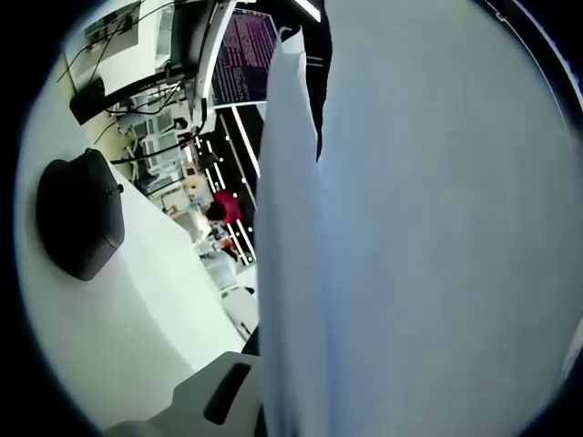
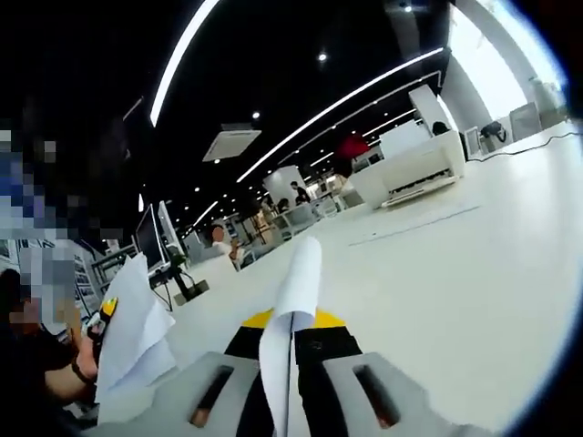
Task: Organize the stack of printing papers by aligning and flattening the scattered papers on the table
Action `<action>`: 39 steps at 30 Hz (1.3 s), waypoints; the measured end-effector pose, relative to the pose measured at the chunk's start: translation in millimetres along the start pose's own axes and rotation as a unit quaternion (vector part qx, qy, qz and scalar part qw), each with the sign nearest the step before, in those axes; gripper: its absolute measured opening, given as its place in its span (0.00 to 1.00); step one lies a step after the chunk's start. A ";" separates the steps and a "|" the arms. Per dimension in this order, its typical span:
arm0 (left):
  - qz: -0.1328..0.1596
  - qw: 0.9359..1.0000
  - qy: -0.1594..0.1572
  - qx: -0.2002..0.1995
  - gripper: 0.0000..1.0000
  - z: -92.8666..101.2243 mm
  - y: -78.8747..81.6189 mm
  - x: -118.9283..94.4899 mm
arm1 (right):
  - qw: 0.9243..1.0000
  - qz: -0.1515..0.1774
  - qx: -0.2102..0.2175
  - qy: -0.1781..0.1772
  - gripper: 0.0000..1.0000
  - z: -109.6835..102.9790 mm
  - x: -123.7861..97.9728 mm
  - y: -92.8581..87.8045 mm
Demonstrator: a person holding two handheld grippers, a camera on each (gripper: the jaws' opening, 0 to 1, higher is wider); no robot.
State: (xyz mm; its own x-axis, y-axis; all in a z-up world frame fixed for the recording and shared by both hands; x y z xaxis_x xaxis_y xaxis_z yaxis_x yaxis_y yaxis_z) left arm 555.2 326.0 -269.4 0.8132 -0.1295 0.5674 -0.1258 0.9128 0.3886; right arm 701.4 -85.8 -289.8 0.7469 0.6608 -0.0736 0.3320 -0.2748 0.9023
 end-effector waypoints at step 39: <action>0.001 1.000 0.000 0.000 0.09 1.4 -0.9 -0.3 | 0.982 0.117 0.134 0.055 0.00 -1.0 -1.7 40.4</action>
State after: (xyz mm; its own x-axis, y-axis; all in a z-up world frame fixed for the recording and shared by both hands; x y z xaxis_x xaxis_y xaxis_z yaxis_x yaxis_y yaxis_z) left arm 554.3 324.7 -268.8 0.8131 -0.1273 0.5680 -0.1274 0.9132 0.3870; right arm 713.0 -97.4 -252.9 0.7587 0.6251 0.1833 0.3086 -0.5928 0.7439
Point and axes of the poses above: the point that each gripper's makers call its tool centre point, and the gripper's own axes: x roughly forward along the fingers, z roughly to its right, y roughly out of its top, the point moved 6 cm from there along -x, roughly backward along the fingers, and after that the axes turned 3 degrees about -y, right-handed, at the moved point
